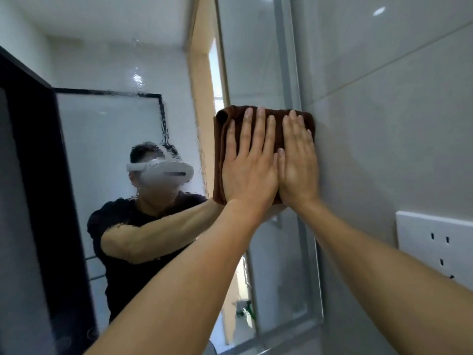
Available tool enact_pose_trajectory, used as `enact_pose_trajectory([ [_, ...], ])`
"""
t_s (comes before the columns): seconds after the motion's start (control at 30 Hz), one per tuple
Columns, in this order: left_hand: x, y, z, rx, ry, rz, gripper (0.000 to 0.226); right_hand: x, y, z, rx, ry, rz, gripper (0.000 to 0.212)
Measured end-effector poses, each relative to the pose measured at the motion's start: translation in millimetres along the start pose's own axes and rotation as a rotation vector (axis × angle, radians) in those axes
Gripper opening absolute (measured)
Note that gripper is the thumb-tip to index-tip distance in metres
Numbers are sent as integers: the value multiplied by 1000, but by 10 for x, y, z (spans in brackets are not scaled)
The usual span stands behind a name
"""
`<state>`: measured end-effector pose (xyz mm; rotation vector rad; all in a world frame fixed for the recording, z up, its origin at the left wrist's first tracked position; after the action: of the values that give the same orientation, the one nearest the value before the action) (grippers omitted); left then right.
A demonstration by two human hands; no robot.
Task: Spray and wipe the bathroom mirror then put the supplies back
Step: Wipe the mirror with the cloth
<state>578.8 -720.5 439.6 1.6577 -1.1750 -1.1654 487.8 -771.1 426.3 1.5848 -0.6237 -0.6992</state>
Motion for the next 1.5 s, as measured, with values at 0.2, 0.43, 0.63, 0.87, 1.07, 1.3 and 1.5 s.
enact_pose_trajectory([
  [0.2, 121, -647, 176, 24, -13, -39, 62, 49, -674, 19, 39, 15, -24, 59],
  [0.43, 248, -1257, 332, 22, -29, -63, 58, 95, -1324, 51, 87, 24, -63, 58],
  [0.63, 352, -1733, 480, 31, -69, -71, 56, 118, -1839, 75, 140, 53, -95, 56],
  [0.87, 478, -2335, 638, 64, -123, -51, 50, 168, -2483, 89, 214, 50, -122, 55],
  [1.07, 545, -2749, 757, 103, -123, -116, 52, 202, -2879, 96, 250, 52, -99, 57],
  [1.3, 528, -3046, 661, 142, -150, -140, 53, 279, -3223, -69, 322, 45, -92, 56],
  [1.5, 395, -3278, 296, 157, -101, -176, 58, 399, -3351, -488, 351, 86, -103, 61],
])
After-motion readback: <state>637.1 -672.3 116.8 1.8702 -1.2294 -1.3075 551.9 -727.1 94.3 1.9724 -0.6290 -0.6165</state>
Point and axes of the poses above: each hand's wrist, its own y-axis towards the middle knuckle, its own x-axis out of the palm, z = x × y, the point moved 5 cm from there along y, towards the middle knuckle, and after that the axes turned 5 degrees about -z, right-handed, at the moved point
